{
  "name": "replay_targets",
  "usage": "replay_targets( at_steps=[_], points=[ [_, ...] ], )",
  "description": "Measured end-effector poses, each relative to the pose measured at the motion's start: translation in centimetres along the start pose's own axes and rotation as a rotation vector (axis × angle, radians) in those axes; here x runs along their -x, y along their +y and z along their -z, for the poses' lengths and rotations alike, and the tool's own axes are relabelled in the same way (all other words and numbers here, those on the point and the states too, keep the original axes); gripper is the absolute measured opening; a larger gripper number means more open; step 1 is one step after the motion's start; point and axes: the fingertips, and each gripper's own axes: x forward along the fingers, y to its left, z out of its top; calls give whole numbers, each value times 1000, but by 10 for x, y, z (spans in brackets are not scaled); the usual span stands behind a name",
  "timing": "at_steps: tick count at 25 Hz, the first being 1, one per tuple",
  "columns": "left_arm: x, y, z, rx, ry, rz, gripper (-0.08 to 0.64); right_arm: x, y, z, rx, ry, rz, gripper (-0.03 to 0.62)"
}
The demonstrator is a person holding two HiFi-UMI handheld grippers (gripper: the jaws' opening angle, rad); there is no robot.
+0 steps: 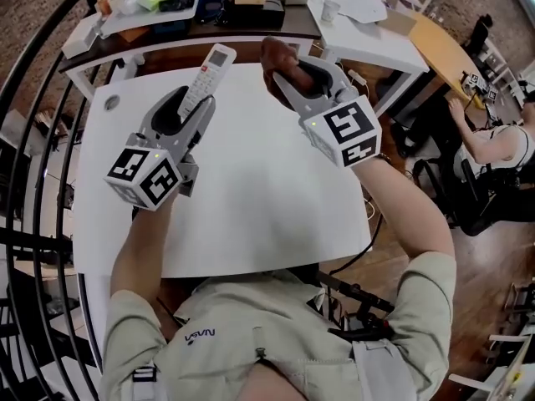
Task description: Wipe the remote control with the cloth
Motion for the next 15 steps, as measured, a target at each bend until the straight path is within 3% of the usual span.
replay_targets(
  at_steps=[3,7,15],
  points=[
    [-14,20,15,-54,59,-60,243,-15,-29,13,-50,14,96,127],
    [-31,46,33,-104,122,-136,242,-35,-46,45,-96,64,158,127],
    [-57,86,84,-160,293,-227,242,-68,-38,117,-161,216,146,127]
  ],
)
